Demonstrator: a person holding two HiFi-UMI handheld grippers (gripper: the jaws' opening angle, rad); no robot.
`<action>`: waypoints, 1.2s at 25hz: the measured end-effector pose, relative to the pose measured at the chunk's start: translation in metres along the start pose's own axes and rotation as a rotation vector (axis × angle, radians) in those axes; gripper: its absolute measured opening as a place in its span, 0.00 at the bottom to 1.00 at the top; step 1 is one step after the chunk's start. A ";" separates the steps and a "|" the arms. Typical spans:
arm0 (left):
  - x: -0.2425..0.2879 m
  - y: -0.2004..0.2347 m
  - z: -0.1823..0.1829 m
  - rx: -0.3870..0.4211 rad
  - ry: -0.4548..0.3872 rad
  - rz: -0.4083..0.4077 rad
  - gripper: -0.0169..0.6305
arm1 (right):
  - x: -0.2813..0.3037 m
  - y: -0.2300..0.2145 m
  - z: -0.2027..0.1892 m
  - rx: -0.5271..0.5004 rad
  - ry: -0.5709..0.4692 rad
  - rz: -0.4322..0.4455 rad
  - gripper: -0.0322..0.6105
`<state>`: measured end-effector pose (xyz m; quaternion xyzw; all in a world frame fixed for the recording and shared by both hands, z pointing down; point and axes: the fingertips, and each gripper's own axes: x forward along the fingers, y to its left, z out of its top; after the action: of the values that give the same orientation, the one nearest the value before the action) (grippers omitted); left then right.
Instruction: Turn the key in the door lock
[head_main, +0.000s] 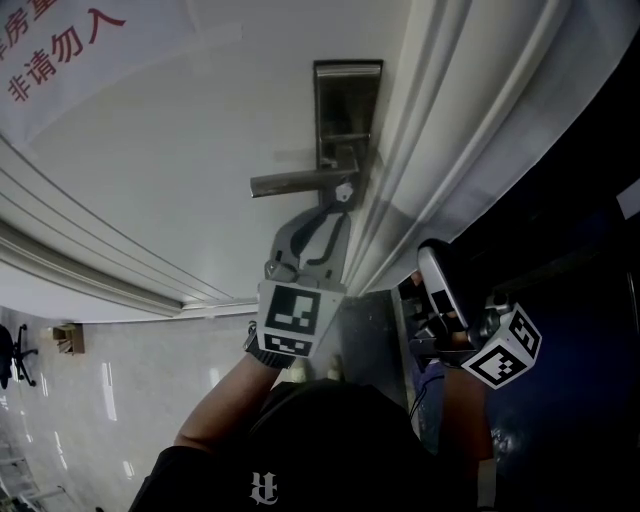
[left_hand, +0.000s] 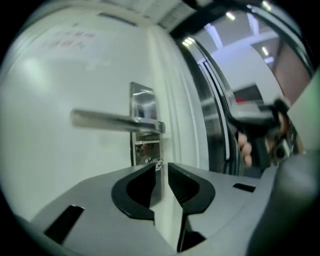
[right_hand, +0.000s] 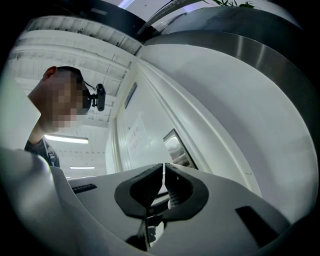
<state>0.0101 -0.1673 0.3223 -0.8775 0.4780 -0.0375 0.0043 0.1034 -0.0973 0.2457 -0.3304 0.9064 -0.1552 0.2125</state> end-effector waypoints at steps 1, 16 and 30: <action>-0.002 0.002 -0.001 -0.194 -0.026 -0.048 0.11 | 0.000 0.000 0.000 0.004 -0.002 0.000 0.08; 0.021 0.023 -0.014 -1.429 -0.312 -0.313 0.19 | -0.008 -0.002 0.006 0.056 -0.025 -0.023 0.08; 0.038 0.024 -0.010 -1.529 -0.386 -0.347 0.09 | -0.007 -0.008 0.002 0.073 -0.012 -0.040 0.08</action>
<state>0.0095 -0.2123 0.3340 -0.6901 0.2193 0.4522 -0.5207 0.1131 -0.0989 0.2488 -0.3415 0.8920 -0.1904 0.2269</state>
